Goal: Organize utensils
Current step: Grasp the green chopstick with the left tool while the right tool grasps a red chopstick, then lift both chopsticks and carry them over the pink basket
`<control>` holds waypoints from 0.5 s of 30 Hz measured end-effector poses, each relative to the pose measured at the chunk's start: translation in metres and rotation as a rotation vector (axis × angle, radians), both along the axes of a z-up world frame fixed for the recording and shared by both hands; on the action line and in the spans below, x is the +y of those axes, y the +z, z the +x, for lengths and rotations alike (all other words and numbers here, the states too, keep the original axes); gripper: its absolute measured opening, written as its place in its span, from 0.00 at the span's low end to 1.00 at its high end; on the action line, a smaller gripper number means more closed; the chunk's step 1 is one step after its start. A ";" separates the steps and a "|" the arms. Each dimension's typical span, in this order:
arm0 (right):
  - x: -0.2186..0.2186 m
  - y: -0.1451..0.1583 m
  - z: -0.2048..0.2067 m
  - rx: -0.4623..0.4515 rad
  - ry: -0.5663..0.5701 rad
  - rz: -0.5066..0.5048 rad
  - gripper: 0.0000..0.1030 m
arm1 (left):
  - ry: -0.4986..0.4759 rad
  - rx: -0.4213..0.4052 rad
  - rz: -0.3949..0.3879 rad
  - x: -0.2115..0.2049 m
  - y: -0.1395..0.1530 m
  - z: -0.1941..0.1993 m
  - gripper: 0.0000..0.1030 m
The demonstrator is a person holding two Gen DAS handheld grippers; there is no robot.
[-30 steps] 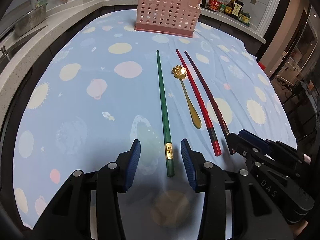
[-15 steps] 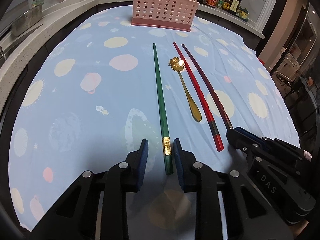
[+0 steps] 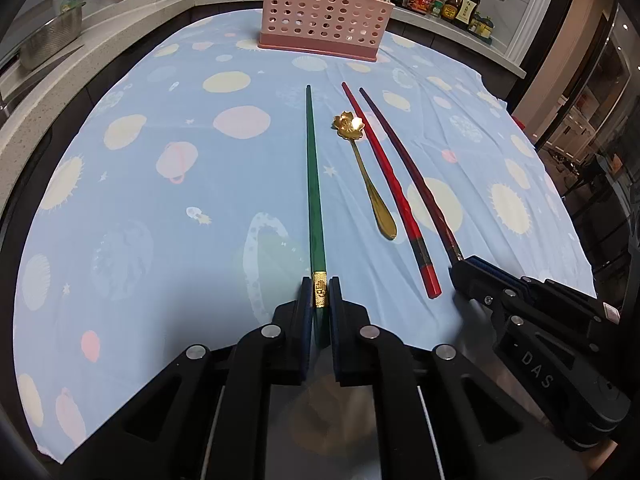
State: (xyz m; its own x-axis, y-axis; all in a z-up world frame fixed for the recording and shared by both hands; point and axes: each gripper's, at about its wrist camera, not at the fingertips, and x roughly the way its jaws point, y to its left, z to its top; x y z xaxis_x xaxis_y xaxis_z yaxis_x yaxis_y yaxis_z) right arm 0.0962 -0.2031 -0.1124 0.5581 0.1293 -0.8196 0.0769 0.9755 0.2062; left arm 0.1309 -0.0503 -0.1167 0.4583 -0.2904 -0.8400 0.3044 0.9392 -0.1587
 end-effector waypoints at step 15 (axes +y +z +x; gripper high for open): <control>-0.013 0.031 -0.023 -0.061 -0.033 0.038 0.07 | 0.025 -0.043 -0.021 0.007 0.036 -0.011 0.07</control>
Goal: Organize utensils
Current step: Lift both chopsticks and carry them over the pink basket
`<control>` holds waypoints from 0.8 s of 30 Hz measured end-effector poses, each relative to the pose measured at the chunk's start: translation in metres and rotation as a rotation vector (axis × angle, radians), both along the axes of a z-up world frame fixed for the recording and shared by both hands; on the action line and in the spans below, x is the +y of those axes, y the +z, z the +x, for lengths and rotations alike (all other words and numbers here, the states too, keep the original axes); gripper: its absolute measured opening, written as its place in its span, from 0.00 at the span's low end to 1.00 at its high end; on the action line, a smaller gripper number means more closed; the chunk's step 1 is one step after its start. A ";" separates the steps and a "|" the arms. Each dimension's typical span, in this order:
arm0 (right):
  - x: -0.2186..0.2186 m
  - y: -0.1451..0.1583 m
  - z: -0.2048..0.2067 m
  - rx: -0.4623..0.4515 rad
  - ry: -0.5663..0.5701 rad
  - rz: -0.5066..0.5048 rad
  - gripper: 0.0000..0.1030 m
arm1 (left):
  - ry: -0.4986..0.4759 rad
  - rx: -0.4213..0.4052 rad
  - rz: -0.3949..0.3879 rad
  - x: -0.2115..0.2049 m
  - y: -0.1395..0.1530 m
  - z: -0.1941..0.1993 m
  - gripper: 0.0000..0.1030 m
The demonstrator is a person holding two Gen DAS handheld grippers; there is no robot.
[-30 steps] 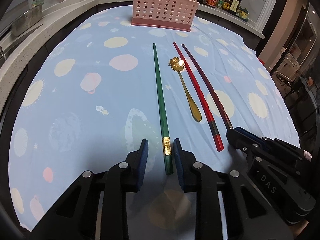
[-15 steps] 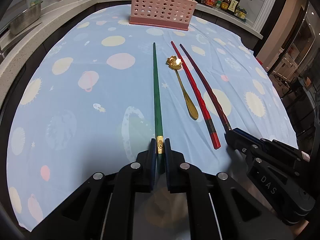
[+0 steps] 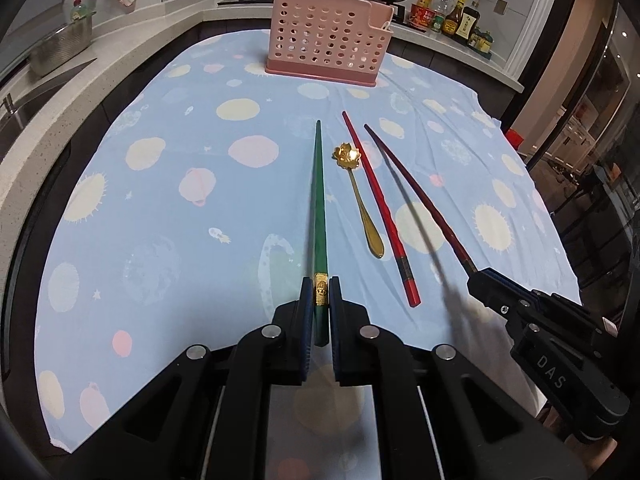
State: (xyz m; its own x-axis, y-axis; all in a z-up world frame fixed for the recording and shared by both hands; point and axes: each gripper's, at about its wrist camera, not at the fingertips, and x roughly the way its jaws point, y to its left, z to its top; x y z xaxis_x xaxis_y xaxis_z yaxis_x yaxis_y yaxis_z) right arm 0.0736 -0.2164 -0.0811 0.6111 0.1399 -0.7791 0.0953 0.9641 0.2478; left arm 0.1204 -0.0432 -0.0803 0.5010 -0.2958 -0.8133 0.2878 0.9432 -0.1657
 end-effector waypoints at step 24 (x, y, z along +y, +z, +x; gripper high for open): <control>-0.034 0.128 -0.015 -0.266 -0.088 0.038 0.07 | 0.060 -0.286 -0.156 0.027 0.144 0.005 0.07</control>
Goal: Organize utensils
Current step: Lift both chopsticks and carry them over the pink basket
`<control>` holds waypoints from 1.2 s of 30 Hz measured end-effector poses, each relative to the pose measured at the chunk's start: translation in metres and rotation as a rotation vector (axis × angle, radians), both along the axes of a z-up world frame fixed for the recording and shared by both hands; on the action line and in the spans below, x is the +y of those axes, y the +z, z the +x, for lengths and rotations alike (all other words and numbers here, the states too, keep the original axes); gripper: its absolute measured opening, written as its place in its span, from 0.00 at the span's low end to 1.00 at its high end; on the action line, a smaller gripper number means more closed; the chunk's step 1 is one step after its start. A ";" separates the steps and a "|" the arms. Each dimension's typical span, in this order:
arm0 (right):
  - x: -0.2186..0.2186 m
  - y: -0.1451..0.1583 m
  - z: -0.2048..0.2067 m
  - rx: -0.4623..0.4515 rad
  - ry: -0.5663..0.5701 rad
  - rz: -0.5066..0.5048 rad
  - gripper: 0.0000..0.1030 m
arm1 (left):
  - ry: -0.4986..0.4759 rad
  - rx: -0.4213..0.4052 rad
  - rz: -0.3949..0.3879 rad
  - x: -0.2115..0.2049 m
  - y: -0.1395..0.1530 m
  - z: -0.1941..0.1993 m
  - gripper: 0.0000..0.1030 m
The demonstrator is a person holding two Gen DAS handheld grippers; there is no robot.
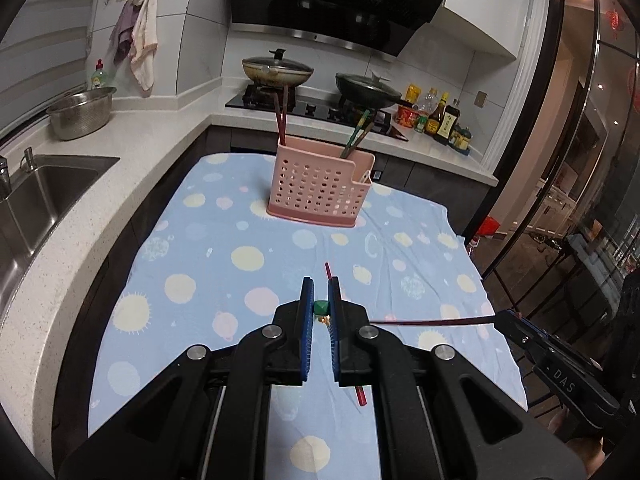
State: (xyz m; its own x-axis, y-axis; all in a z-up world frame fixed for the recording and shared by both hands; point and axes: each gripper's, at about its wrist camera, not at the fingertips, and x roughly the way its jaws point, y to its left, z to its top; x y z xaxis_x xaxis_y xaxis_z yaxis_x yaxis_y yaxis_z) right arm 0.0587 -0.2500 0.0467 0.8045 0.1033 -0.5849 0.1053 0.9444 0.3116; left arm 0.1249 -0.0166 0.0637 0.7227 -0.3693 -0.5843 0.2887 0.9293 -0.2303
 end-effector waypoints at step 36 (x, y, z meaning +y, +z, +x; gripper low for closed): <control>-0.037 0.132 0.190 -0.305 -0.020 -0.007 0.07 | 0.078 -0.313 -0.016 -0.025 0.140 0.183 0.07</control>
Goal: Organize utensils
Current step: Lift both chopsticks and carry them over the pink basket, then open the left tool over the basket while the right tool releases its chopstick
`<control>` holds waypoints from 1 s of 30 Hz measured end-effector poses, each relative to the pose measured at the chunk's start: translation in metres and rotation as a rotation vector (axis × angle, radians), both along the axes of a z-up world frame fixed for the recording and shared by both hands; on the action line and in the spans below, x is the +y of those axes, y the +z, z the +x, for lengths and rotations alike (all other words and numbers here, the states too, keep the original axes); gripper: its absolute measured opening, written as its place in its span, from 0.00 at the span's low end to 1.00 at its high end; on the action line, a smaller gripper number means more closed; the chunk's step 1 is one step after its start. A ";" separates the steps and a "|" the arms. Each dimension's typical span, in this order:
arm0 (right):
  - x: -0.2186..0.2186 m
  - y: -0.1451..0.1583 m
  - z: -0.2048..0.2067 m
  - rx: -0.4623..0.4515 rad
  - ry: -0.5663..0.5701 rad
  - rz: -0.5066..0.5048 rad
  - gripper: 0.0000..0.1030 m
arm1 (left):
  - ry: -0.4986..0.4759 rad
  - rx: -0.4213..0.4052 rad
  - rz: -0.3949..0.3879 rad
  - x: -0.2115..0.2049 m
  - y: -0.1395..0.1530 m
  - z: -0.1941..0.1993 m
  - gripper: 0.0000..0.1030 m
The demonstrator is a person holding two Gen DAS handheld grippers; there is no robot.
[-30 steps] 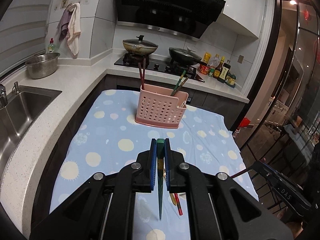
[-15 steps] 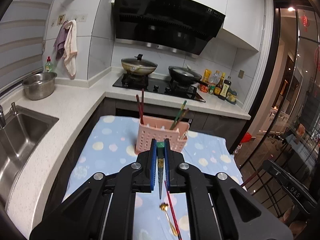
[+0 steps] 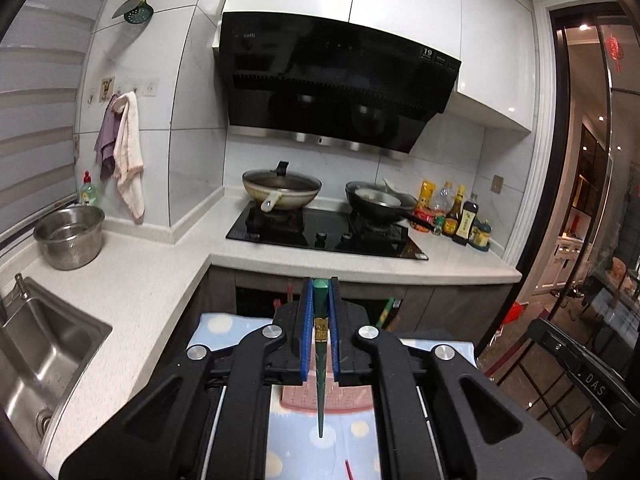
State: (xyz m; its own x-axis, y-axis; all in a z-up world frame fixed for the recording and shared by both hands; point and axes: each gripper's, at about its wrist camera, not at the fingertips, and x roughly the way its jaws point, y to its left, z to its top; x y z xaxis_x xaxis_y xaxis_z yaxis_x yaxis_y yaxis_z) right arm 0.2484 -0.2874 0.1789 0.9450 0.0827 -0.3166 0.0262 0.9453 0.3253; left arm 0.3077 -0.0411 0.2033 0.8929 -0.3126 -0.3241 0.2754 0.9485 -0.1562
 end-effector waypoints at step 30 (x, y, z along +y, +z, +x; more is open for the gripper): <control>0.022 -0.059 0.155 0.136 -0.008 -0.068 0.07 | 0.015 0.109 0.044 -0.035 -0.058 0.138 0.07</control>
State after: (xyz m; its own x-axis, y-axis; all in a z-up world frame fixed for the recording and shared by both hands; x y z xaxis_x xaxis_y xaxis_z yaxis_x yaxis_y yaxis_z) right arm 0.4033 -0.2654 0.1196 0.8935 0.0498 -0.4464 0.0730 0.9645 0.2537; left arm 0.4458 -0.0756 0.1450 0.8558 -0.2829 -0.4330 0.2447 0.9590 -0.1430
